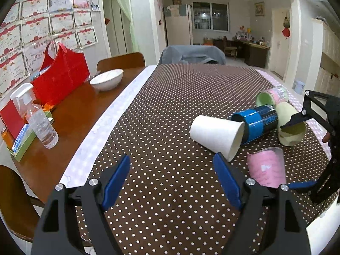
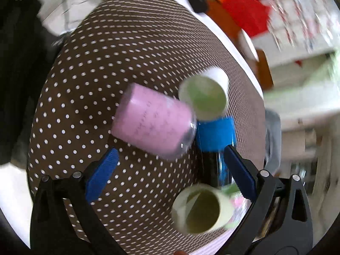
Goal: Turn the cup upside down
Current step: 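Move the right gripper over the pink cup and grasp it, then rotate the pink cup with the right gripper so its rim faces down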
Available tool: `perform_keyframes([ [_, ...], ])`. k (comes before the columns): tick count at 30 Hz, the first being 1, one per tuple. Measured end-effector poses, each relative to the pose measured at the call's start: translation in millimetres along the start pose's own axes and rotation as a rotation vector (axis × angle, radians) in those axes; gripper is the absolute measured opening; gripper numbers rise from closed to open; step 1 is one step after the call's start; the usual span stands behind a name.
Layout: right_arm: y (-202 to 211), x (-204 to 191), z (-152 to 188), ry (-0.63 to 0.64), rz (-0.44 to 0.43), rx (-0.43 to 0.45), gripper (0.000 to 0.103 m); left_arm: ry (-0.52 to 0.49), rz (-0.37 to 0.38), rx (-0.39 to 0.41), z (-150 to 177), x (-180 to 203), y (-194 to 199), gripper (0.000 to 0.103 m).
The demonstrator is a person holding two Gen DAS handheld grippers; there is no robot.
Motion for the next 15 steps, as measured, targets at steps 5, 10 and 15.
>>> perform_keyframes([
  [5,-7.7,-4.4,-13.8,0.178,0.019,0.019,0.097,0.025,-0.004,-0.029,-5.9,-6.6,-14.9,0.079],
  [10,-9.7,-15.4,-27.6,0.304,-0.02,0.042,0.097,0.039,-0.002,-0.058,-8.0,-11.8,-28.8,0.079],
  [15,-18.0,-12.6,-34.2,0.294,-0.155,0.028,0.092,0.045,0.001,-0.085,-6.0,-14.7,-39.9,0.079],
])
Point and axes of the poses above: each gripper's, at about its wrist camera, not at the fingertips, and y roughly against the way its jaws point, x to its right, z to its underside, the point moved 6 cm from there along -y, roughly the way its jaws point, and after that the axes turned 10 degrees about -x, right-handed, at the moved point
